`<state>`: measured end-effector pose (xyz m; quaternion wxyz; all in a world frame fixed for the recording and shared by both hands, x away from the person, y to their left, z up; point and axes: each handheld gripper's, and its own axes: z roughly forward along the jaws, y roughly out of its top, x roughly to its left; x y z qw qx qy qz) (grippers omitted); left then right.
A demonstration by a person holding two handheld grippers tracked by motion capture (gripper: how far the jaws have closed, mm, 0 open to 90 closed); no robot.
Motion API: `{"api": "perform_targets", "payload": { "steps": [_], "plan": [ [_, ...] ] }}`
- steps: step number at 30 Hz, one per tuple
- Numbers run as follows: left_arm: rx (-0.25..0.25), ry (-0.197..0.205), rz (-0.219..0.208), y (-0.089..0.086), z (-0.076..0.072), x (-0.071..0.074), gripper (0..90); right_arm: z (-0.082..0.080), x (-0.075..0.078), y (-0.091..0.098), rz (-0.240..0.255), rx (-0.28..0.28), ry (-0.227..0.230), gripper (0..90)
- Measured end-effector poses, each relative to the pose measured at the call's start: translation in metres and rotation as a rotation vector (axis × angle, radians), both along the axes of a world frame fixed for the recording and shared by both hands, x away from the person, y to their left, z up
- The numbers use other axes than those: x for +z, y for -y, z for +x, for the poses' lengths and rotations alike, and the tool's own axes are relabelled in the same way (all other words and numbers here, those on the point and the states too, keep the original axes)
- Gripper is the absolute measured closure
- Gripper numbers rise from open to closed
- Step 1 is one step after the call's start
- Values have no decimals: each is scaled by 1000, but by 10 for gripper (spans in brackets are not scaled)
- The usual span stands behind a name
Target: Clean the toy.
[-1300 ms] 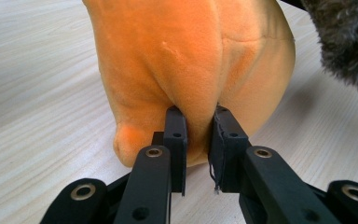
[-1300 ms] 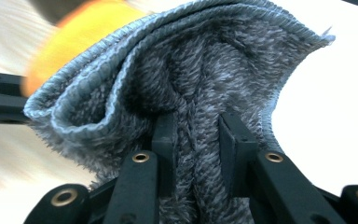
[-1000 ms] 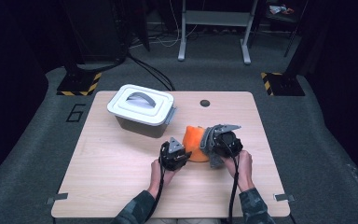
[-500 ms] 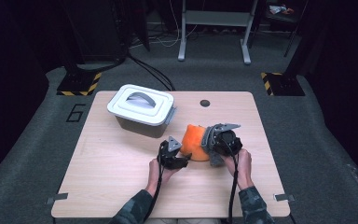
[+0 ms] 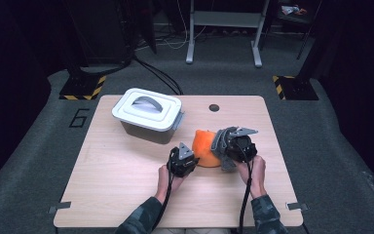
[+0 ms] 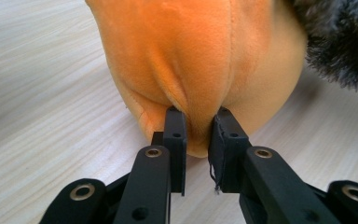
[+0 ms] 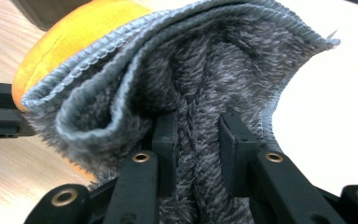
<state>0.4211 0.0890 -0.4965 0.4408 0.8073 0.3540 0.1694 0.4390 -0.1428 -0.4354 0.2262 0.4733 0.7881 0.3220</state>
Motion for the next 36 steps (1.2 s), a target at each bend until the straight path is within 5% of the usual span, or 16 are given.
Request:
{"api": "perform_targets", "payload": {
  "steps": [11,17,36],
  "plan": [
    [4,-57,-113,0,-9,18,793,-19,25,-31,-17,91,67,702],
    [1,-71,-89,-1,-10,14,792,-16,16,-49,-87,108,62,702],
    [1,-59,-70,-4,-7,6,782,-11,-2,-13,-58,37,0,697]
  ]
}}
